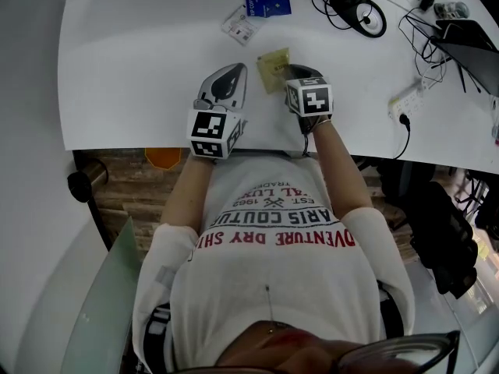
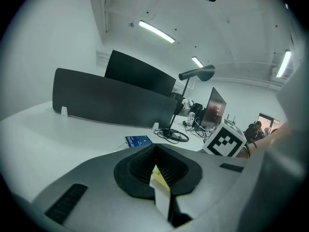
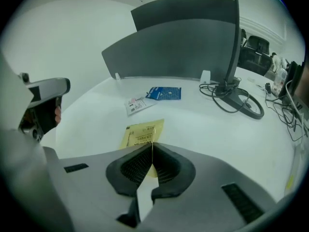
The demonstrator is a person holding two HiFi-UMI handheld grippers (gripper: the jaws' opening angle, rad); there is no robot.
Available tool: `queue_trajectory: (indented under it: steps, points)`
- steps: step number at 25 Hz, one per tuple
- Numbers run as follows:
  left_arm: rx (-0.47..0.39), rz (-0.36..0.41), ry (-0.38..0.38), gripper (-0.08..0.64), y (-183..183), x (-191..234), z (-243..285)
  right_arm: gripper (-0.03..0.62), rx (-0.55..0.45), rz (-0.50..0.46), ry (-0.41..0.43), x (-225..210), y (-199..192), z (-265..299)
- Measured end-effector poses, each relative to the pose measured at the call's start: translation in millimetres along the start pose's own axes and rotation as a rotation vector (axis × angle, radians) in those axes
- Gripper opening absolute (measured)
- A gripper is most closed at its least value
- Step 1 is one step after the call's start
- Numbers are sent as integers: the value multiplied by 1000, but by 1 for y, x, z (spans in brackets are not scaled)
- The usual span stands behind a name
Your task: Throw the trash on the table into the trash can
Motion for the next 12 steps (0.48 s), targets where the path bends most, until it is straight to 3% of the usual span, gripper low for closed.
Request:
queue_trajectory:
  steps: [6, 12]
  points:
    - [-70, -20, 64, 23, -8, -25, -29, 28, -116, -77, 42, 16, -1, -46]
    - [-137, -81, 180, 23, -45, -58, -78, 28, -167, -212, 112, 49, -19, -78]
Point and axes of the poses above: the fingertips, and each gripper's own axes: z forward along the fingers, x to its left, y out of its top, the point moved 7 cm from there along -z, backward along the fingers, and after that the axes turned 14 degrees about x, right-handed, at the moved point
